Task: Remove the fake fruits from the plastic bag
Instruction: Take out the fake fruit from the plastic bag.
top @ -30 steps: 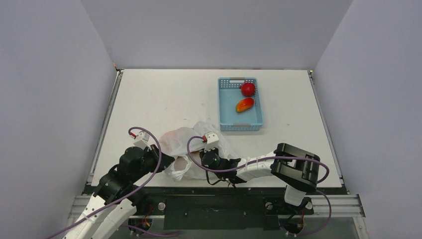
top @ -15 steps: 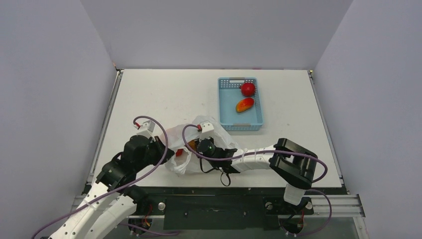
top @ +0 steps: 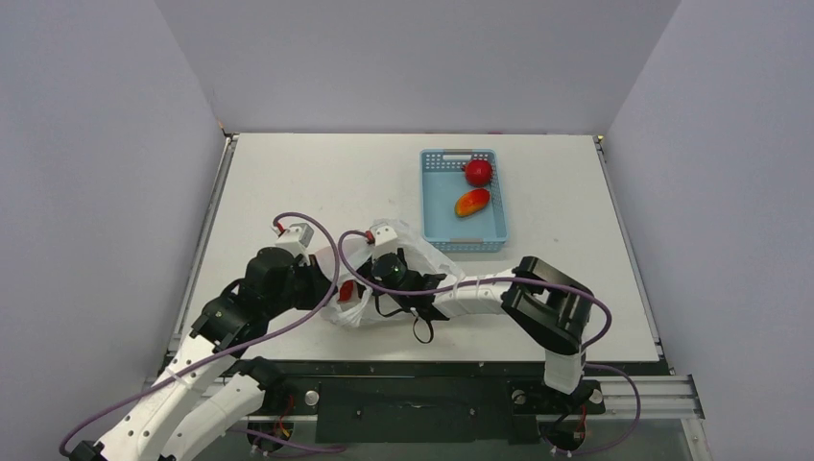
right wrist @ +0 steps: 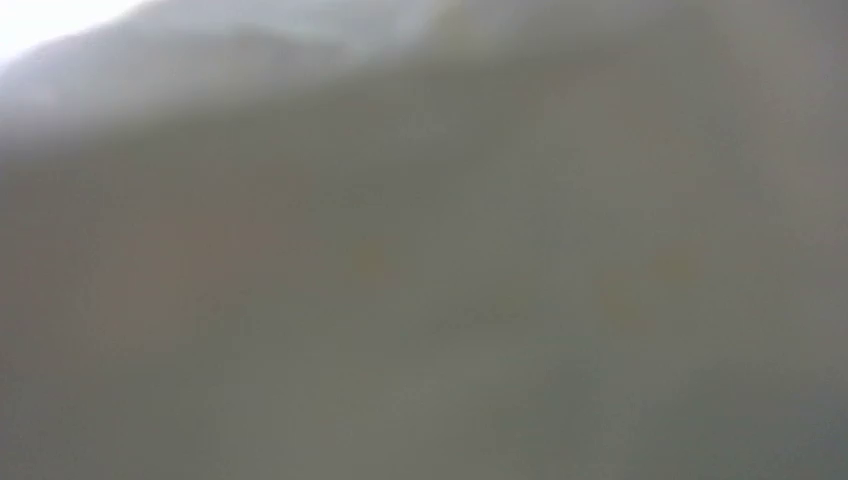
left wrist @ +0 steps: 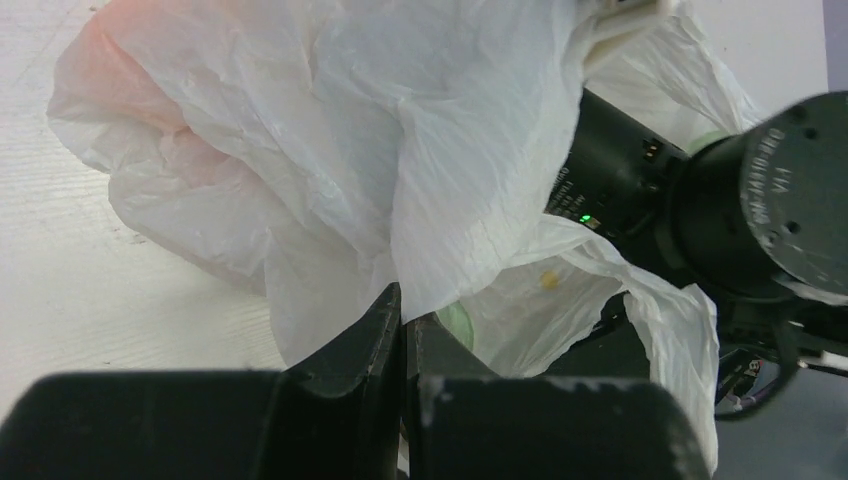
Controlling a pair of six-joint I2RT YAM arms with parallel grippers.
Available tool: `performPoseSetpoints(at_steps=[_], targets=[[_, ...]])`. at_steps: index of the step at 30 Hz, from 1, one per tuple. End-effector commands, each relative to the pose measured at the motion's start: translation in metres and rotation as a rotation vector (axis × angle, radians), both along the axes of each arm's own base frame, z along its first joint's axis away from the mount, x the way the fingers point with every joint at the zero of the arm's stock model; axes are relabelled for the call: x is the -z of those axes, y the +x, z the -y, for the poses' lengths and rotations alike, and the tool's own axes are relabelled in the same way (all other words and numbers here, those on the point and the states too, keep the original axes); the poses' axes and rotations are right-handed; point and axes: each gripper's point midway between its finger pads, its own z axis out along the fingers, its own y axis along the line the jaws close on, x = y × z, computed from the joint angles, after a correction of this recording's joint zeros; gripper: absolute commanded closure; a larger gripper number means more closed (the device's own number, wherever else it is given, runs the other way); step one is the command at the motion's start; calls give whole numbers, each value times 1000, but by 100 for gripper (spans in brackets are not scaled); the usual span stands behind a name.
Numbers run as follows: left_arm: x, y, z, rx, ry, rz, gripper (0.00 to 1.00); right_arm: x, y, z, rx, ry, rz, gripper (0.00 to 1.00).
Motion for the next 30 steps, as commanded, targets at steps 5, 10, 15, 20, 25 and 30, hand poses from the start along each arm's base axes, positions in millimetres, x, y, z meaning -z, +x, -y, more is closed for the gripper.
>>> performPoseSetpoints(at_steps=[5,10,15,20,25,30], targets=[[-10,1,-1,-4,-11,73,100,20,18,-18,-17,-61,28,31],[-9,-1,0,-6,3,71,100,33,21,-15,-8,-105,27,38],[-10,-2,-3,-25,10,79,100,16,23,-23,-28,-97,38,68],[-14,-2,-13,-92,27,99,100,-13,17,-29,-62,-38,36,98],[-27,7,-46,-263,82,181,100,-55,-3,-45,-171,70,-4,100],[-45,19,-58,-232,185,306,100,-103,-16,-41,-205,172,-2,100]])
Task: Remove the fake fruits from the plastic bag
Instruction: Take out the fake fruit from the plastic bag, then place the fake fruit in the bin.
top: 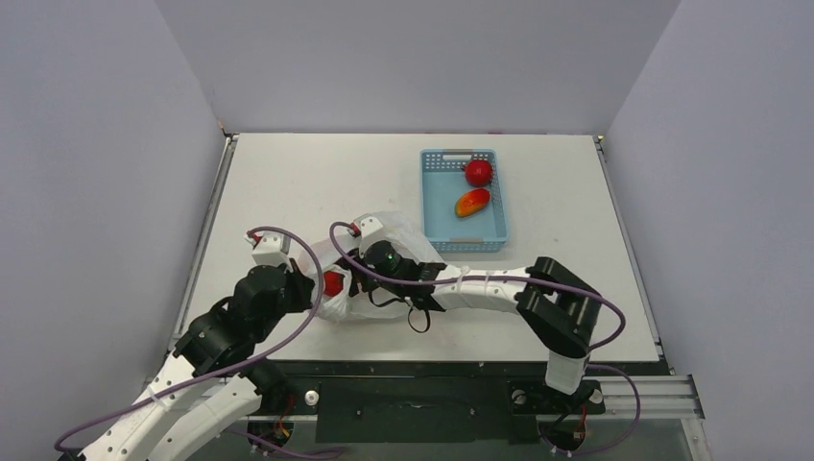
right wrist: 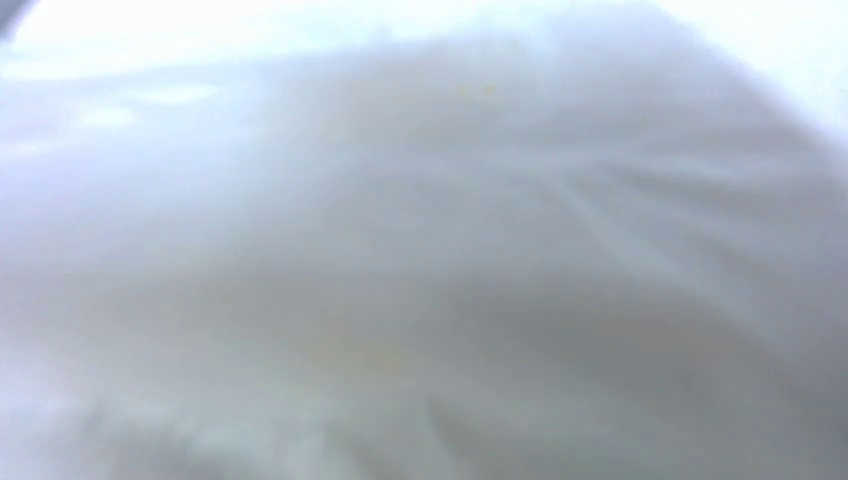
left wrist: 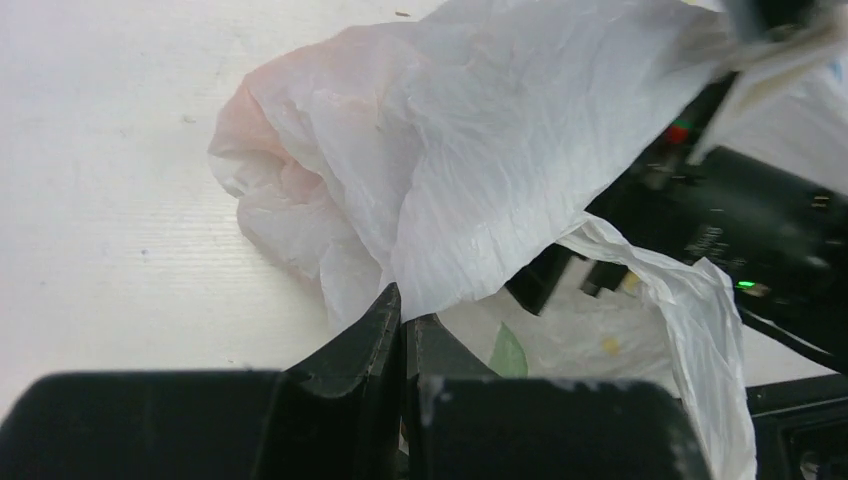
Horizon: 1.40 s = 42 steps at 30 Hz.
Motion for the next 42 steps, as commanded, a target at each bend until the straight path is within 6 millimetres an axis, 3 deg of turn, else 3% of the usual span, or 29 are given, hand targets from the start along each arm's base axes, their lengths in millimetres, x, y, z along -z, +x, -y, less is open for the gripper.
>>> performPoseSetpoints(at_steps=[1,8,12,13,15,18,24,27,28,33,36,37,38,39,42], targets=[[-34,18,-16,-30,95,142,100,-97,-5,-11,-42,212,38,100],[-30,20,0,90,117,165,100,-112,-18,17,-53,224,12,100],[-38,15,-3,86,80,211,100,-127,-43,28,-158,267,-2,100],[-40,14,-6,75,72,228,100,-141,-48,32,-174,296,18,100],[-44,12,-8,69,54,249,100,-149,-58,42,-207,315,32,100],[-46,10,-6,84,41,260,100,-184,-74,54,-260,382,75,100],[-44,9,-4,93,52,250,100,-231,-77,84,-239,449,142,100],[-45,8,-4,96,49,255,100,-254,-54,108,-106,476,192,100],[-45,8,-4,97,47,258,100,-253,-49,116,-64,453,194,100],[-45,7,-5,94,48,260,100,-253,25,188,378,331,285,100],[-46,6,-3,103,45,261,100,-228,73,228,570,231,242,100],[-45,6,-3,105,46,260,100,-209,83,229,589,181,203,100],[-46,6,-2,109,44,261,100,-205,97,244,640,170,191,100],[-45,5,-2,109,44,260,100,-184,107,246,649,126,144,100],[-45,5,-1,113,44,260,100,-150,137,259,664,105,32,99]])
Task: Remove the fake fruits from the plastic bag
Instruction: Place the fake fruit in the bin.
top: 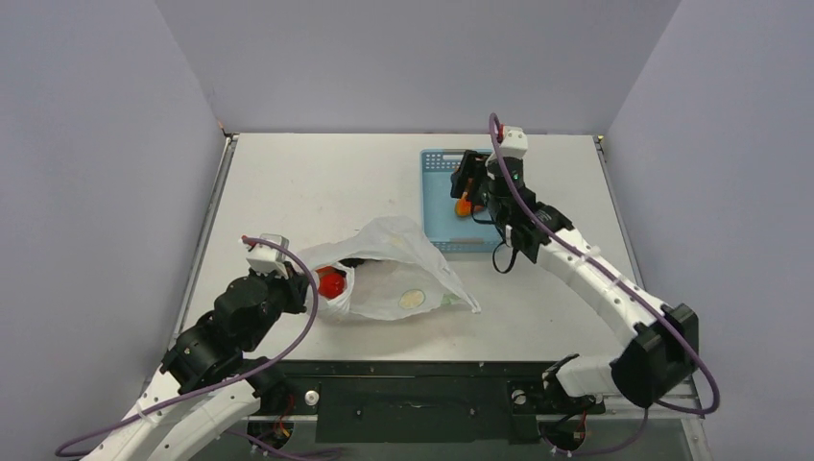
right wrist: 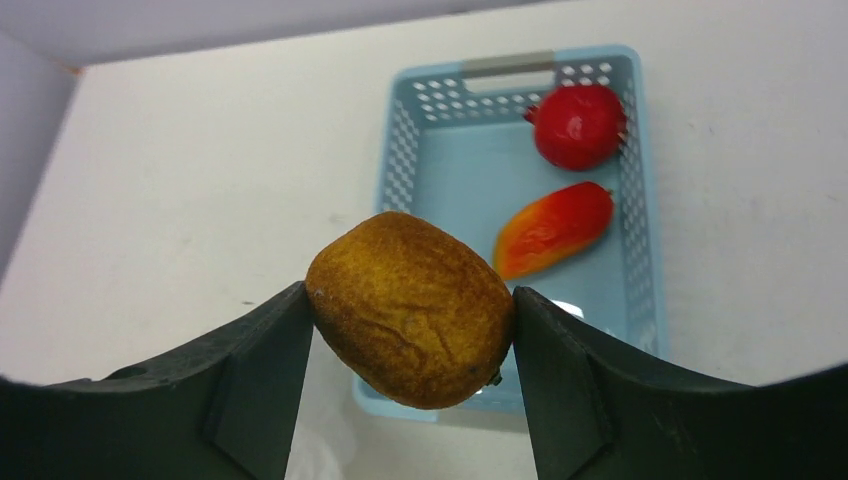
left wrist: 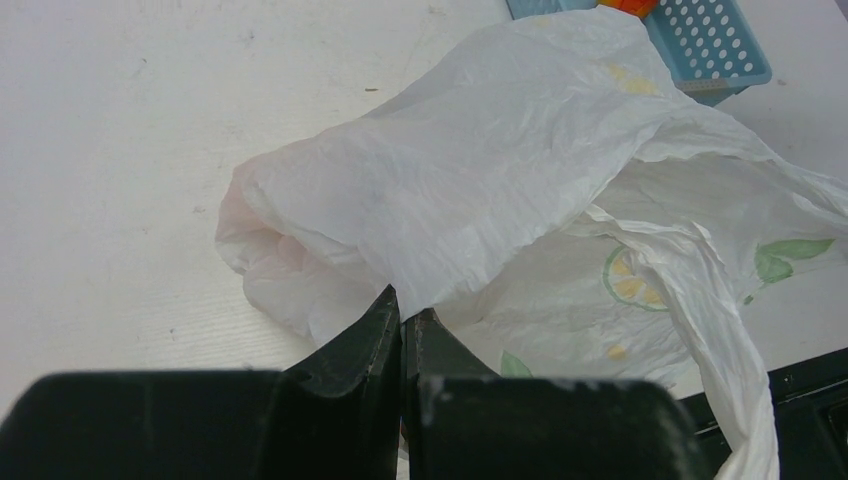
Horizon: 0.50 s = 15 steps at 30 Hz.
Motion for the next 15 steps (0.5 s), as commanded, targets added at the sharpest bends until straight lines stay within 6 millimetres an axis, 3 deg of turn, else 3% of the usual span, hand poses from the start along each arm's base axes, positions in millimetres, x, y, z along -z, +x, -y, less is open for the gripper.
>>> performPoseSetpoints(at_steps=[1,3,7,11,15], targets=[[-13,3,4,7,-26,49,100,70,38,22,56,-40,-218,93],[-13,2,4,12,-29,50,100,100,54,30,62,-32,-308,86],[-14,1,5,16,-31,54,100,139,63,35,72,-102,-395,68],[-16,-1,6,21,-38,60,100,162,63,42,97,-154,-440,55],[-16,-1,6,22,-37,62,100,171,62,48,113,-189,-451,46]])
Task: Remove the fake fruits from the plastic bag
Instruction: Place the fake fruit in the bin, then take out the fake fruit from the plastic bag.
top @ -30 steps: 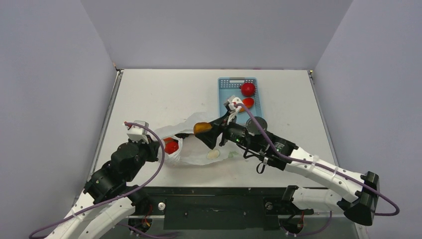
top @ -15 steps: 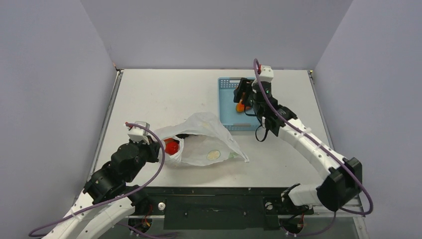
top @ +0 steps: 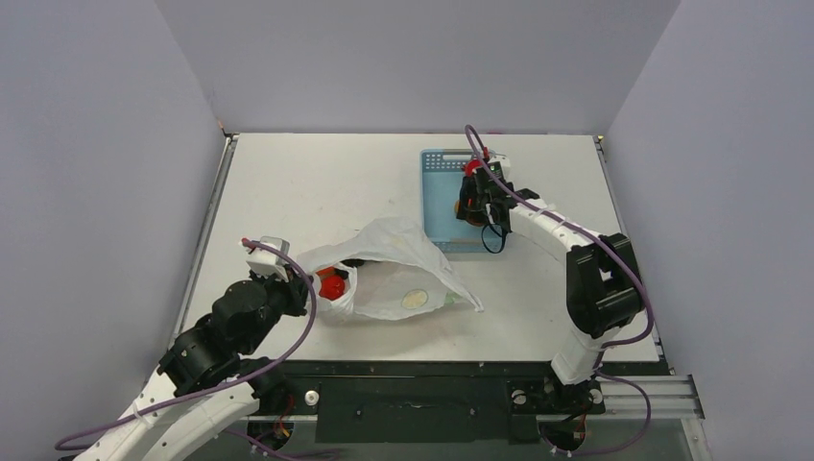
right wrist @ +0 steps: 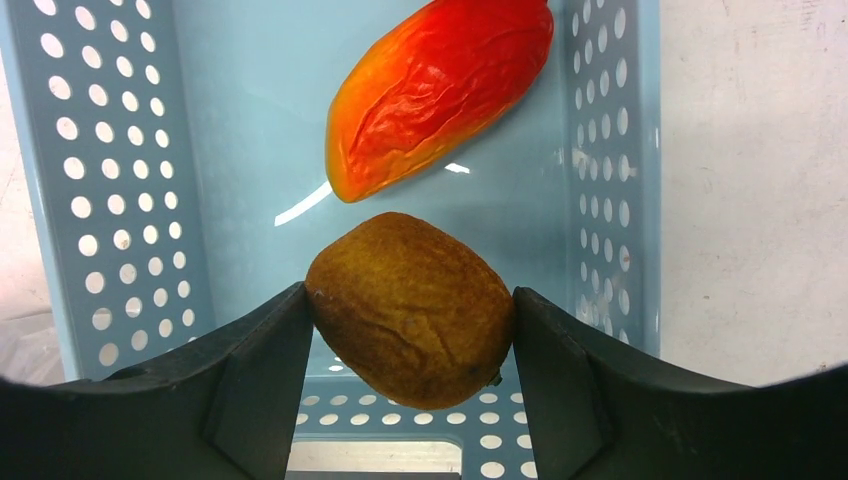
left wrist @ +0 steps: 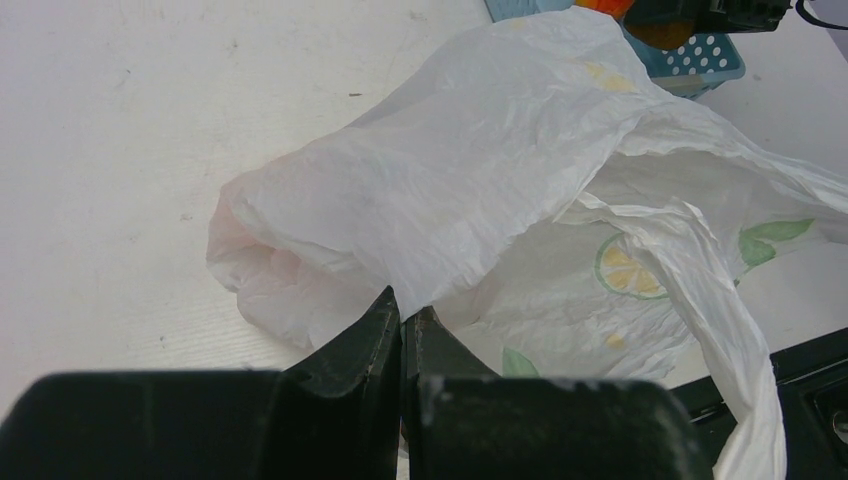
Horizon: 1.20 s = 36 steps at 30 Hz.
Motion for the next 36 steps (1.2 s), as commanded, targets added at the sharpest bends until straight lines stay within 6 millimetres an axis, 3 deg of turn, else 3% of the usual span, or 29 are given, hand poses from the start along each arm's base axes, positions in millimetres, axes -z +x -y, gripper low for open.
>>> performPoseSetpoints(at_steps=[1,3,4,5,7,14,18,23,29,32,35,36], targets=[[-12,4,2,-8,-28,42,100,-25,14,-3,-1,-16,77,44],[-11,4,3,-3,-24,37,100,-25,13,-5,-10,-14,75,40],[-11,4,3,-2,-24,38,100,-25,13,-6,-15,-10,73,35],[-11,3,3,-1,-25,39,100,-26,12,-8,-19,-10,76,23],[-12,4,3,-4,-26,41,100,-27,12,-8,-20,-17,78,16],[-13,2,3,2,-30,45,100,-50,9,-6,-11,-23,121,13],[-12,2,4,4,-29,44,100,-84,-5,-20,-56,-7,188,13],[-12,2,5,8,-29,42,100,-126,-39,-49,-161,7,290,14],[-10,2,7,18,-22,35,100,-176,-86,-79,-321,190,379,18],[-10,2,8,19,-19,34,100,-204,-124,-101,-428,290,465,20],[-10,3,9,21,-19,33,100,-221,-160,-129,-531,384,528,25],[-10,3,9,21,-19,33,100,-218,-179,-142,-580,417,517,29]])
